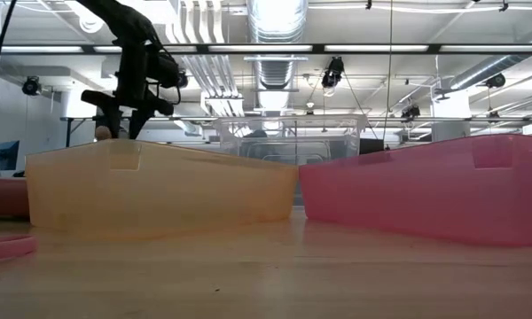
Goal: Pick & Place Paint Supplies
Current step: Put the green paint bottle into the transparent bin
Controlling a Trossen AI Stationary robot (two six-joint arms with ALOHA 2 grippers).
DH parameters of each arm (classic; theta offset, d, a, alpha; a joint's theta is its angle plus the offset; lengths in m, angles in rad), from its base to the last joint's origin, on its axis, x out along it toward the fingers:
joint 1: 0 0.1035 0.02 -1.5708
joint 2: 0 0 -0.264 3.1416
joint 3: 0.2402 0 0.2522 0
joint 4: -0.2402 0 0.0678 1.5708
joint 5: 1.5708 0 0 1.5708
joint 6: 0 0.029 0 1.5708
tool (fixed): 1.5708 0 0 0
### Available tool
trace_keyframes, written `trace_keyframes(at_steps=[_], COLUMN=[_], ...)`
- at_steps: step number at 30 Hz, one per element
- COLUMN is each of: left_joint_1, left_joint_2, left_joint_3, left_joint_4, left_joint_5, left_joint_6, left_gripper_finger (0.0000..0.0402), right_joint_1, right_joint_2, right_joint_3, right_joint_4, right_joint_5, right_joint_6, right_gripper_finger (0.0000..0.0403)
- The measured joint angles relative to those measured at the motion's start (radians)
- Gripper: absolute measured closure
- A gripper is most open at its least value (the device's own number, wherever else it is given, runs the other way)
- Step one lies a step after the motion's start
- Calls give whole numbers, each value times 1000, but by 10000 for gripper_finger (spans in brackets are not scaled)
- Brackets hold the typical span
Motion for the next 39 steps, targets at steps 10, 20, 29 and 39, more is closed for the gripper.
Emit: trace_keyframes(at_steps=[10, 20, 29, 39], left_joint_1=[7, 14, 22, 30], left_joint_2=[-1, -1, -1, -4], left_joint_3=[-1, -2, -2, -2], left_joint_4=[24, 25, 18, 20], left_joint_5=[19, 34, 34, 38], left_joint_6=[6, 8, 10, 14], left_gripper_finger=[215, 216, 253, 280], right_joint_1=[0, 0, 0, 0], right_joint_2=[-4, -4, -4, -4], right_joint_3=[0, 0, 0, 0], right_joint_4=[-19, -31, -31, -31], right_joint_5=[5, 7, 8, 8], right_joint_6=[-2, 12, 12, 9], right_gripper_finger=[206, 206, 206, 206])
